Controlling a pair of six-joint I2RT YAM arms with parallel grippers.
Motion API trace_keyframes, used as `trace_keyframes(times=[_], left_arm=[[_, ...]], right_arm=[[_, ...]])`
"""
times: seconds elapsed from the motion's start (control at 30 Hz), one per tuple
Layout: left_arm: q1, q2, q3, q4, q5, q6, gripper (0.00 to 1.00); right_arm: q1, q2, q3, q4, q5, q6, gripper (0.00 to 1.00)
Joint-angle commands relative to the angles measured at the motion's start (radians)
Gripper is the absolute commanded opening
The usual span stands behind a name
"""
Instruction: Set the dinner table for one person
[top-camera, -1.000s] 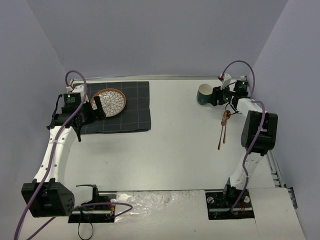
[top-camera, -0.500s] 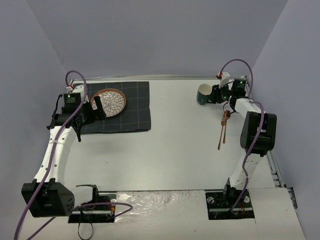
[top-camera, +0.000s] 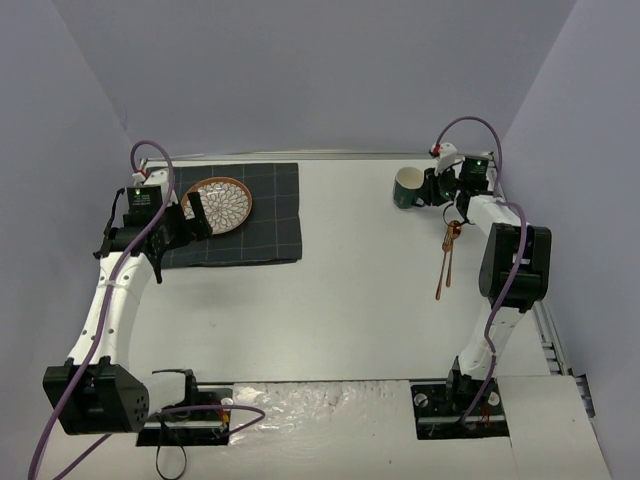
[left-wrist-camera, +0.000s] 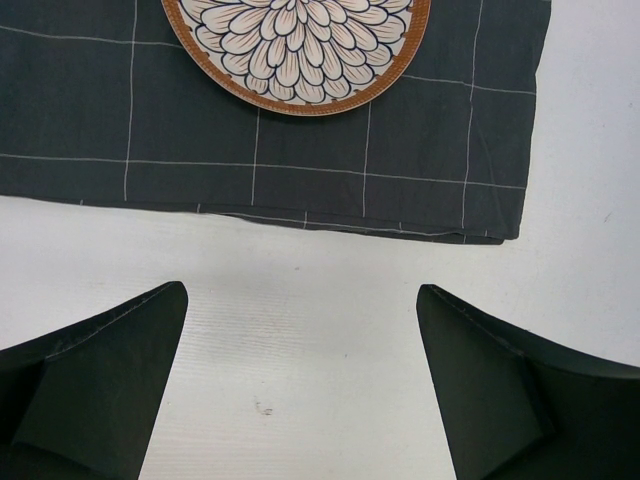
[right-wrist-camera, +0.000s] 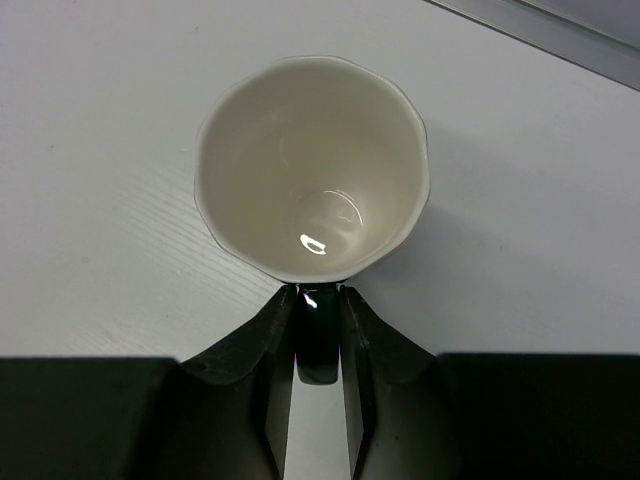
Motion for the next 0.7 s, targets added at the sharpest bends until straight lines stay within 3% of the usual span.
trace_keyframes(times=[0.0, 0.2, 0.43, 0.67], left_arm=[[0.009, -0.015, 0.004, 0.048, 0.012, -0.012, 0.97], [0.008, -0.015, 0.004, 0.048, 0.011, -0.012, 0.97], [0.008, -0.017, 0.004, 0.046, 0.009, -0.012, 0.97], [0.008, -0.021, 0.003, 0.048, 0.003, -0.012, 0.97]], right_arm=[[0.017, -0.028, 0.056, 0.037, 0.026, -0.025, 0.13], [0.041, -0.037, 0.052, 0.028, 0.061, -0.039, 0.00], [0.124, -0.088, 0.043, 0.045, 0.056, -0.032, 0.00], [0.241, -0.117, 0.029, 0.169, 0.054, 0.088, 0.00]])
